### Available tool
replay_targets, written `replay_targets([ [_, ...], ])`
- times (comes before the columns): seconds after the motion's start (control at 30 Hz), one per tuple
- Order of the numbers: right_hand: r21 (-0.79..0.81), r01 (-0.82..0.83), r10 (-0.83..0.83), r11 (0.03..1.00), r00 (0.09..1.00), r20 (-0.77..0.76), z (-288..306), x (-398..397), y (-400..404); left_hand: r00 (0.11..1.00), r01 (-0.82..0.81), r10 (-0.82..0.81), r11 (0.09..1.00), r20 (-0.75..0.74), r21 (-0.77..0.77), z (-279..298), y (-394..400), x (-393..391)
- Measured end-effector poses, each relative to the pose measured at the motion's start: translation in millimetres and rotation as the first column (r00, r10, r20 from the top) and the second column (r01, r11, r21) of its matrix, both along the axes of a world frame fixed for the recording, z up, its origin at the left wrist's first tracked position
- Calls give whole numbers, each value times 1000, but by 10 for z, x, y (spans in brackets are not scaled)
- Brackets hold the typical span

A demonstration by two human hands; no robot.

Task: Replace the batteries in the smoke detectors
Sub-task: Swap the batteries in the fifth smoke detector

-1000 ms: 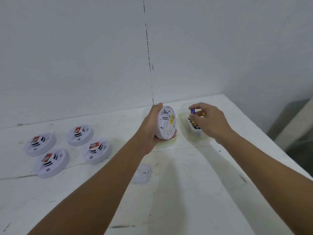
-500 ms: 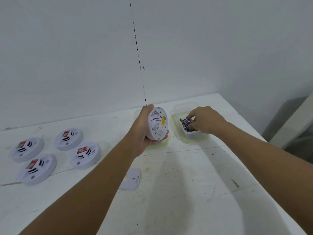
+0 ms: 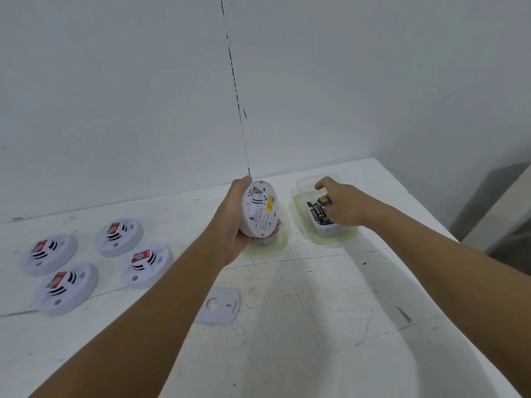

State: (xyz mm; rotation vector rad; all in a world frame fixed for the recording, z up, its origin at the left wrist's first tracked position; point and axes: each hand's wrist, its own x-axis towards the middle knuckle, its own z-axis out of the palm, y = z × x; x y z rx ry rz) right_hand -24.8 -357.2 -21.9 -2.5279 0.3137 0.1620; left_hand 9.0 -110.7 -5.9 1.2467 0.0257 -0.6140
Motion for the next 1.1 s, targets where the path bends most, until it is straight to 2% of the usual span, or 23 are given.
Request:
replay_targets([
  [0.23,-129,44,-35,991,997,76,-33,-32,-26,1000,-28,28,999,-4,-18,-13,147,55],
  [0.4,-130,75,-36,989,960,278,21,-2,111,999,-50,49,997,-17,-64,-2,346,146],
  [0.5,-90,16,19,996,927,374,109,64,352,997,-76,76,995,-8,-66,18,464,183],
  [0.6,-34,-89,95,995,913,396,156,155,647,995,-98,97,993,-16,-66,6,574,211],
  [0.77,-109,-223,245,969,930,276,101,359,988,993,-115,113,992,-45,-41,-39,741,256],
  [0.93,-247,-289,320,925,942,97,60,493,1084,989,-137,135,990,-64,-25,-78,838,311],
  [1.03,-260,-340,354,904,935,6,73,567,1151,987,-147,145,989,-70,-21,-93,862,347],
  [1.1,-330,-386,383,862,921,-75,60,620,1193,986,-150,149,989,-75,-17,-108,867,377],
])
